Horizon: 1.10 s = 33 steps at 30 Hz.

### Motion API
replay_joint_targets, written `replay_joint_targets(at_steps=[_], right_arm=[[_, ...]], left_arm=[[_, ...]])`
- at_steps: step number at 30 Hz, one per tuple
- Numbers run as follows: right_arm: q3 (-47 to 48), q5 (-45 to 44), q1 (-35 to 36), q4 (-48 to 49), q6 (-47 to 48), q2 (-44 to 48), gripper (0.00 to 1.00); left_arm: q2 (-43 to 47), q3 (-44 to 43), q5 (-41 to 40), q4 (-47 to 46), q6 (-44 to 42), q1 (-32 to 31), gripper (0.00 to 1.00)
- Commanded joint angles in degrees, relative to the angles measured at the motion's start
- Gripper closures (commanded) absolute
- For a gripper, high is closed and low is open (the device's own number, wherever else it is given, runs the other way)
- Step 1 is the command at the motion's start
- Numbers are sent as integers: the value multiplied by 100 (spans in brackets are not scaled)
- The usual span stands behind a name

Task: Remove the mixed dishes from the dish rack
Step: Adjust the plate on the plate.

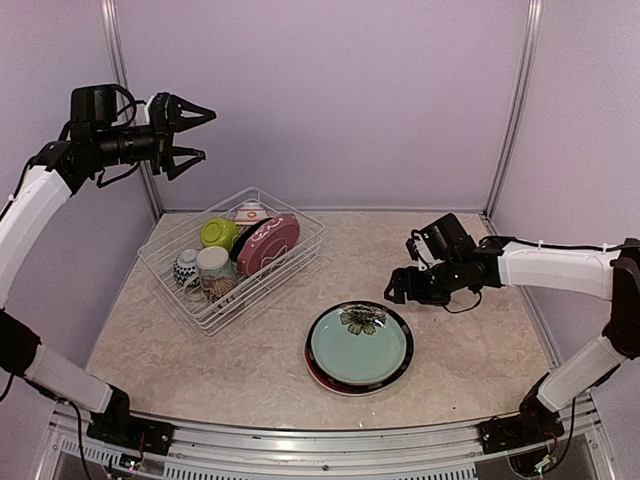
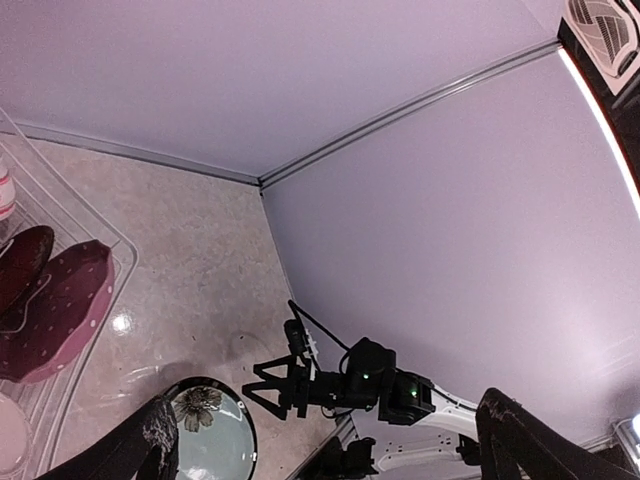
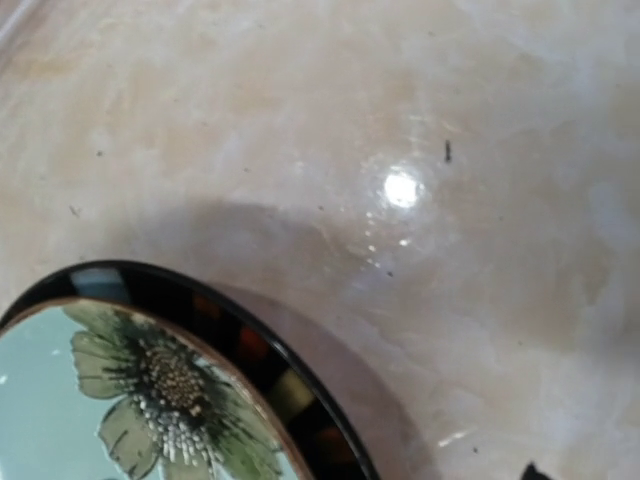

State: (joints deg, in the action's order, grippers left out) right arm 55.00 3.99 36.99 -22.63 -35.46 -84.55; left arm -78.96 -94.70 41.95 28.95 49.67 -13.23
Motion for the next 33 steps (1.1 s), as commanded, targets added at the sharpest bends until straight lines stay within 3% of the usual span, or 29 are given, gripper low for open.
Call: replay_joint_targets(at_steps=[1,5,10,20,25,29,33], right_arm=[[-139,-276,177,-48,-184,90,17],[-300,-286,483,221,-471,47,19],[-492,-217,748,521,-634,-195,29],[-364,-189,1005,677,-511,-183,25],[-604,-574,903,511,-481,244,12],[-787,-451,862,683,-498,162,11],[-833,-408,863,857,-497,-116,12]], left_arm=[[386,283,-554,466,-1049,176,1],[442,436,-732,645,-1500,172,1],[391,797,-717,679,-1920,163,1],[-145,739,-1278,1064,-2372,-456,1],[-323,575,-1845,1365,-2468,-876,1],[-424,566,-2456,1459,-2637,-1212,1],[-727,281,-2451,1692,-2693,-1343,1]])
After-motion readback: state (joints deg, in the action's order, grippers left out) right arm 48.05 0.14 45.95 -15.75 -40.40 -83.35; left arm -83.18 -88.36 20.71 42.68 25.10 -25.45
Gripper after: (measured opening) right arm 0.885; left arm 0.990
